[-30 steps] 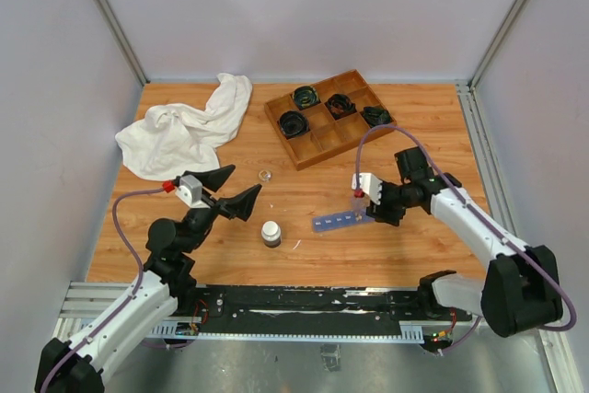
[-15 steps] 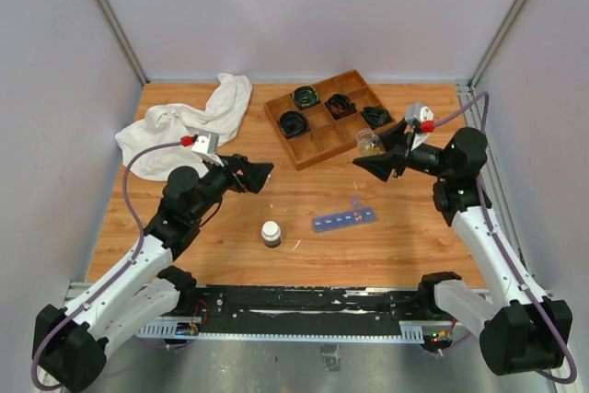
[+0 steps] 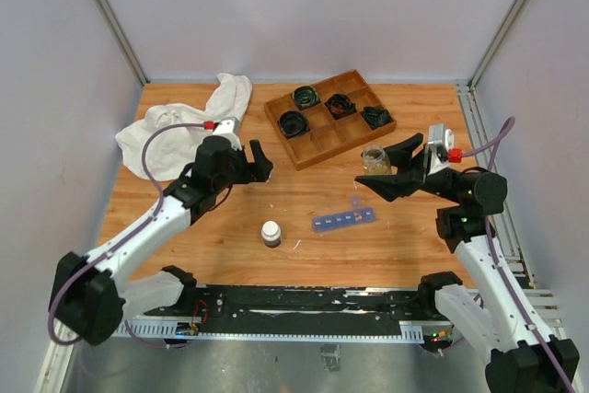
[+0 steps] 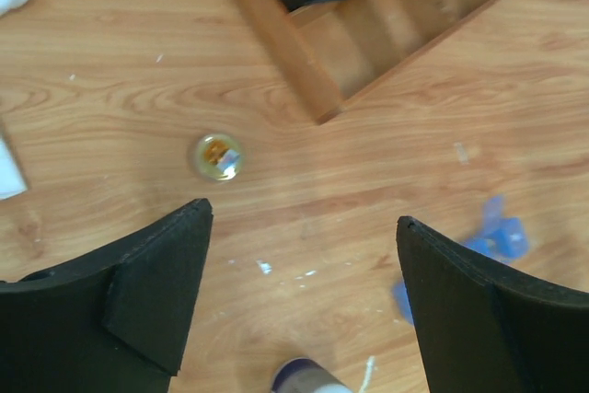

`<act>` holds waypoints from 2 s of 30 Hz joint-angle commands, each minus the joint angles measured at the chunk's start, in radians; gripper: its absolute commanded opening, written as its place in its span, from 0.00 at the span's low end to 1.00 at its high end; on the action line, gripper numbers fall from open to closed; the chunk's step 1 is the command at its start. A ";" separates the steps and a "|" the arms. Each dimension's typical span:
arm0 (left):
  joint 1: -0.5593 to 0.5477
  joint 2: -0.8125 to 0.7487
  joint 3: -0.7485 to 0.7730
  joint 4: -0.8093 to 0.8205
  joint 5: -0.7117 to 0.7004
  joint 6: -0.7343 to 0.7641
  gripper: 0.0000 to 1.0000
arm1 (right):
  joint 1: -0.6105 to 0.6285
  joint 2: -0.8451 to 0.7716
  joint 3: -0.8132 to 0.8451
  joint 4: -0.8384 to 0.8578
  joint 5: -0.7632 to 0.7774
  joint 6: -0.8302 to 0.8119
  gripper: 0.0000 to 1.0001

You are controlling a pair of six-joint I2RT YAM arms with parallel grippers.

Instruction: Sort the pills into containers

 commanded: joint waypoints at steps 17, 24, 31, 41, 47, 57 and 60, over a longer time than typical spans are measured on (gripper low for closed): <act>-0.027 0.790 0.553 -0.407 -0.164 0.211 0.81 | 0.013 0.038 -0.027 -0.094 -0.001 -0.107 0.07; -0.006 0.890 0.608 -0.417 -0.158 0.226 0.75 | 0.013 0.044 -0.021 -0.110 -0.008 -0.119 0.07; 0.000 0.908 0.617 -0.412 -0.139 0.229 0.69 | 0.008 0.047 -0.021 -0.117 -0.008 -0.121 0.07; 0.001 0.889 0.596 -0.416 -0.124 0.223 0.62 | 0.006 0.049 -0.020 -0.117 -0.008 -0.116 0.07; 0.001 0.913 0.603 -0.422 -0.110 0.229 0.55 | 0.006 0.049 -0.022 -0.117 -0.008 -0.114 0.07; 0.001 0.915 0.608 -0.419 -0.107 0.237 0.52 | 0.002 0.052 -0.021 -0.115 -0.008 -0.110 0.07; 0.001 0.918 0.604 -0.412 -0.090 0.242 0.46 | 0.000 0.052 -0.021 -0.115 -0.009 -0.110 0.07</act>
